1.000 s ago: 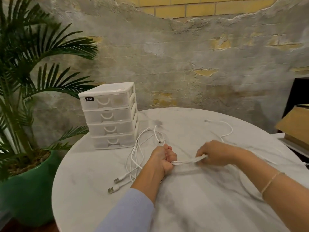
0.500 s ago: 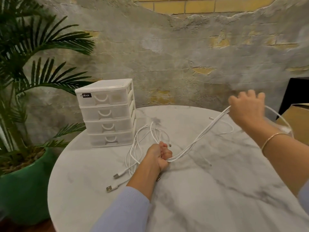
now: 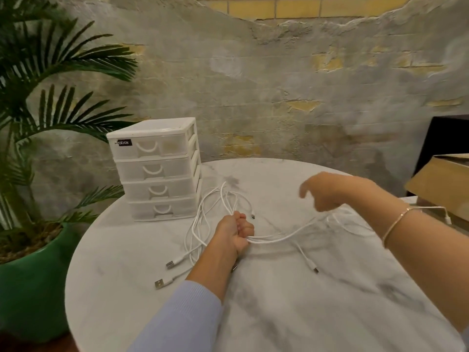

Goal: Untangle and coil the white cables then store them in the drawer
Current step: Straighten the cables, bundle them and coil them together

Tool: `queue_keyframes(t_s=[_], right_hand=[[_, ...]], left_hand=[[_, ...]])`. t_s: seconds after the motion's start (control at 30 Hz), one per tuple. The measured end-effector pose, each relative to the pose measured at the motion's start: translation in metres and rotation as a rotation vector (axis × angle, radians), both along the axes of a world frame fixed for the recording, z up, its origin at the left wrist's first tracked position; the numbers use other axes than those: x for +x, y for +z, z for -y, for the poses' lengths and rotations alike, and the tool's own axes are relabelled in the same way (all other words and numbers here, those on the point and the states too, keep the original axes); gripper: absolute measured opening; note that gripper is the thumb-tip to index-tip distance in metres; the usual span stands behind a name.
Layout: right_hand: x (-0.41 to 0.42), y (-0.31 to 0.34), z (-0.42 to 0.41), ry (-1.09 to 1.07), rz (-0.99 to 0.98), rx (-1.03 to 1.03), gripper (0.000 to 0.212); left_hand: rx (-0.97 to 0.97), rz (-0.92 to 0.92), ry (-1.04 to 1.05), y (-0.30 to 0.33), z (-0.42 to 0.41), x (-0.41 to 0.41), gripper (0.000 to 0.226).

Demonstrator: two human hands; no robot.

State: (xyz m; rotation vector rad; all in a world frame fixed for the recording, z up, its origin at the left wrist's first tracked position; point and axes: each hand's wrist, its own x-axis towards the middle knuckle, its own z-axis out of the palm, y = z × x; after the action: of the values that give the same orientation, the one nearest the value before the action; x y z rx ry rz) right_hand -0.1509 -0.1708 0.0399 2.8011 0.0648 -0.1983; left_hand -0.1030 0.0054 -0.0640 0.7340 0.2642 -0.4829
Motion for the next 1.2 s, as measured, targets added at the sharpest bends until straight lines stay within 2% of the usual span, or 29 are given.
queue_keyframes(t_s=[0.07,0.13,0.23,0.47,0.53,0.6,0.7,0.83,0.97,1.2], right_hand=[[-0.004,-0.008,-0.021,0.141,0.068,0.291,0.033],[-0.011,-0.024,-0.039,0.205,-0.001,0.502,0.023],[-0.011,-0.052,-0.049,0.246,-0.049,0.569,0.010],[-0.011,-0.045,-0.036,0.176,-0.098,0.570,0.017],[-0.010,-0.042,-0.032,0.120,-0.139,0.487,0.019],[-0.006,-0.039,-0.021,0.078,-0.163,0.295,0.023],[-0.004,-0.027,0.001,-0.028,-0.120,0.130,0.025],[-0.003,-0.014,0.001,-0.091,0.038,-0.071,0.005],[0.008,-0.019,-0.006,-0.154,0.123,-0.186,0.026],[0.007,-0.020,0.025,-0.349,0.171,-0.445,0.045]], left_hand=[[-0.024,0.000,-0.001,-0.001,-0.001,0.002,0.041],[-0.034,-0.003,-0.001,-0.001,-0.001,0.003,0.041],[-0.055,-0.020,-0.010,0.000,0.001,0.002,0.042],[-0.036,-0.017,-0.053,0.001,0.008,-0.003,0.043],[-0.022,-0.014,-0.052,0.001,0.008,-0.003,0.043],[0.003,-0.007,-0.033,0.000,0.005,-0.001,0.042],[0.029,-0.006,-0.020,0.001,0.005,-0.001,0.040],[0.009,-0.011,-0.052,0.004,0.018,-0.009,0.041],[0.008,-0.016,-0.034,0.003,0.014,-0.007,0.042],[0.070,-0.017,-0.028,0.003,0.008,-0.006,0.041]])
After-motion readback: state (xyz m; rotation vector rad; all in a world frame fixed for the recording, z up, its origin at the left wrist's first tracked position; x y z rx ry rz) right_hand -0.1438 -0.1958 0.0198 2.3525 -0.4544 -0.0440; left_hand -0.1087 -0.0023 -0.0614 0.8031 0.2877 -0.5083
